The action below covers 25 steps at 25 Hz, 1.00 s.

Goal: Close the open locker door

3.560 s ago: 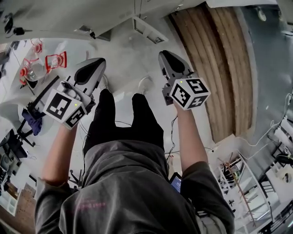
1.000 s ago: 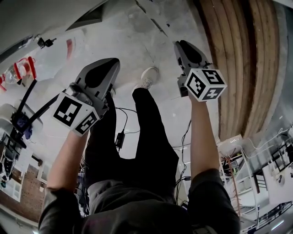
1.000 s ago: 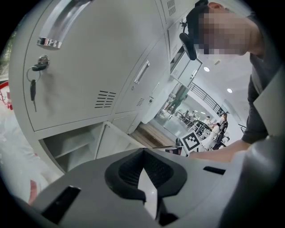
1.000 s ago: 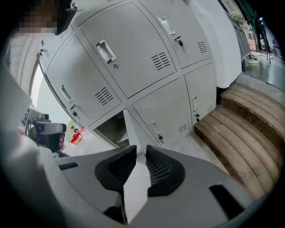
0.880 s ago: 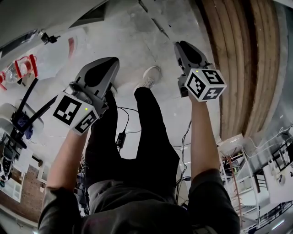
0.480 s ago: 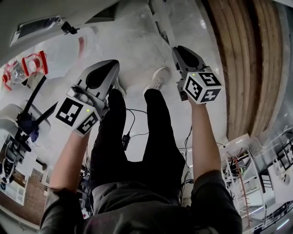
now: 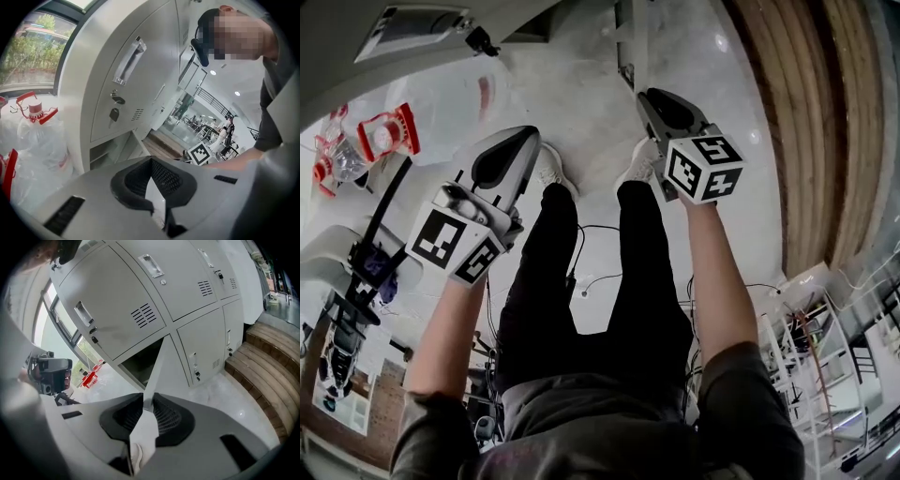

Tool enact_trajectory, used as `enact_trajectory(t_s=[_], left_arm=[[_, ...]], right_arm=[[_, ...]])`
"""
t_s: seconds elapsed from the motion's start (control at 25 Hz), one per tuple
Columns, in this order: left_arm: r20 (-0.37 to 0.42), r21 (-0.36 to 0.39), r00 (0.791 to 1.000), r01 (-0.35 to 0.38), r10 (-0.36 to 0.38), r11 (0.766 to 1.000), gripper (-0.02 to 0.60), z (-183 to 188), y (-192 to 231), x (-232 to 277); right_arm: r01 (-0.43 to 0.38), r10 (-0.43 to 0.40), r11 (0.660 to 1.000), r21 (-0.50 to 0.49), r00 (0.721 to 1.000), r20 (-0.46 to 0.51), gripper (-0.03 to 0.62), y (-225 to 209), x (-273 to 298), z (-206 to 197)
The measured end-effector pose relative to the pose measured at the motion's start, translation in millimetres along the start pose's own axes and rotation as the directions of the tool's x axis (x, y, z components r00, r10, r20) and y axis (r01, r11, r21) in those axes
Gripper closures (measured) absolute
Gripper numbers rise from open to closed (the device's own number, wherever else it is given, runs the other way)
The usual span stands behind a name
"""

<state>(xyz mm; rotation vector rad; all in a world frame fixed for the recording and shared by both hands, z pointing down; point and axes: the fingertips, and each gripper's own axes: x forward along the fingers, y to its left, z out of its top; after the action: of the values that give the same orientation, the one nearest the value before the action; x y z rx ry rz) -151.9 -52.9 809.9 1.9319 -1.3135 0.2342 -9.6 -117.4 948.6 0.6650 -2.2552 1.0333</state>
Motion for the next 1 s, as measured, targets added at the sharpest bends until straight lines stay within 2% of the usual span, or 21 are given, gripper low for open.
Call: enact_trajectory(t_s=[0.44, 1.0], left_arm=[[0.0, 0.022, 1.0, -0.009, 0.01, 1.0, 0.571, -2, 26, -43], [-0.003, -0.009, 1.0, -0.029, 0.029, 1.0, 0.571, -21, 45, -78]], right_arm=[[0.003, -0.005, 1.0, 0.03, 0.999, 0.042, 0.514, 44, 37, 0], [-0.02, 0.012, 0.998, 0.065, 0.993, 0.117, 0.514, 85, 75, 13]])
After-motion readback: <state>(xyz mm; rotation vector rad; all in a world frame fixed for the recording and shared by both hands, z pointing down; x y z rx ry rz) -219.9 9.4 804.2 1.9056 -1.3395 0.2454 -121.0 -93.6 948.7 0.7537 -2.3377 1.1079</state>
